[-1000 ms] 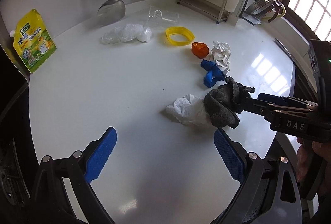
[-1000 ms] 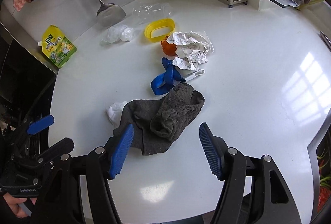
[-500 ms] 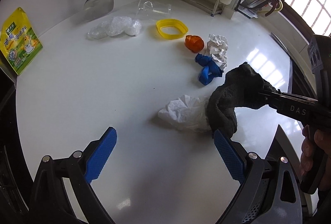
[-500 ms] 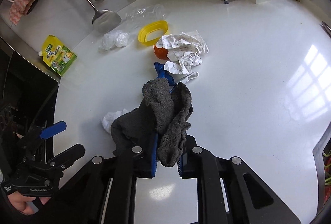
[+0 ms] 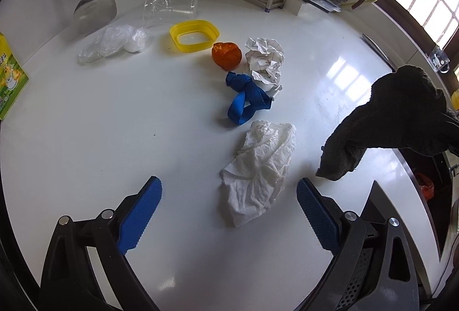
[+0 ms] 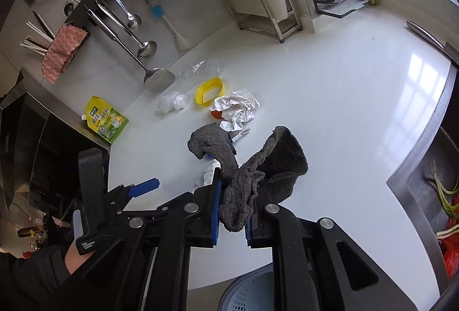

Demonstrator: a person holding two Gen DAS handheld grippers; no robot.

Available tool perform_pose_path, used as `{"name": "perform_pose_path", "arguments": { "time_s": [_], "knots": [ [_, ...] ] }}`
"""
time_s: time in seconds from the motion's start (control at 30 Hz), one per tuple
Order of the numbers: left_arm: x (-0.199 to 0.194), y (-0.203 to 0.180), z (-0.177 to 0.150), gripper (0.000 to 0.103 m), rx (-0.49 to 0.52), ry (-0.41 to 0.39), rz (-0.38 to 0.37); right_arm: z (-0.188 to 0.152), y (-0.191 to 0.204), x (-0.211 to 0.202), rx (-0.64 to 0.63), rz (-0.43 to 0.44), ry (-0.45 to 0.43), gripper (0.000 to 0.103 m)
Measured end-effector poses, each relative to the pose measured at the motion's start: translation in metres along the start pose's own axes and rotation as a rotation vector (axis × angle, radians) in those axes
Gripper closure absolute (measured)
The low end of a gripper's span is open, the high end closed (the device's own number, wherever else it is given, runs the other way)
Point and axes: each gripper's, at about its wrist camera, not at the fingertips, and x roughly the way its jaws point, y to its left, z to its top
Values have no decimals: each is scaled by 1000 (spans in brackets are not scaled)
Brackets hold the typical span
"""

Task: Collect trash
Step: 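Grasp the grey sock with the right gripper while left grasps white tissue, then carry sock and tissue over the bin and open both grippers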

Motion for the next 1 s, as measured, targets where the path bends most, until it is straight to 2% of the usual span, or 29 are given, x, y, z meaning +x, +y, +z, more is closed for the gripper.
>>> {"name": "perform_pose_path", "arguments": {
  "time_s": [0.17, 0.37, 0.4, 0.43, 0.47, 0.5, 0.53, 0.57, 0.6, 0.63, 0.77, 1.0],
  "knots": [
    [20, -19, 5, 10, 56, 13, 18, -1, -8, -26, -1, -22, -33, 91],
    [44, -30, 11, 13, 108, 24, 66, -7, -19, -38, 12, -30, -25, 91],
    [47, -30, 12, 18, 112, 29, 66, -9, -20, -38, 13, -29, -20, 91],
    [51, -30, 12, 29, 116, 37, 66, -10, -21, -38, 14, -30, -16, 91],
    [53, -30, 12, 30, 125, 35, 77, -11, -21, -37, 14, -30, -11, 91],
    [52, -31, 11, 37, 129, 25, 80, -13, -21, -36, 11, -30, -6, 91],
    [50, -32, 11, 50, 135, 16, 74, -14, -20, -36, 7, -30, -2, 91],
    [49, -33, 11, 59, 142, 13, 66, -14, -19, -35, 3, -28, 2, 91],
    [47, -34, 11, 84, 146, 17, 58, -15, -18, -34, -3, -27, 6, 91],
    [45, -34, 12, 91, 140, 28, 52, -15, -16, -33, -10, -24, 10, 91],
    [28, -31, 7, 92, 101, 16, 38, -14, -8, -32, -36, -5, 13, 91],
    [-22, -32, -1, 92, 75, -52, 35, -16, 7, -39, -83, 27, 3, 91]
  ]
}}
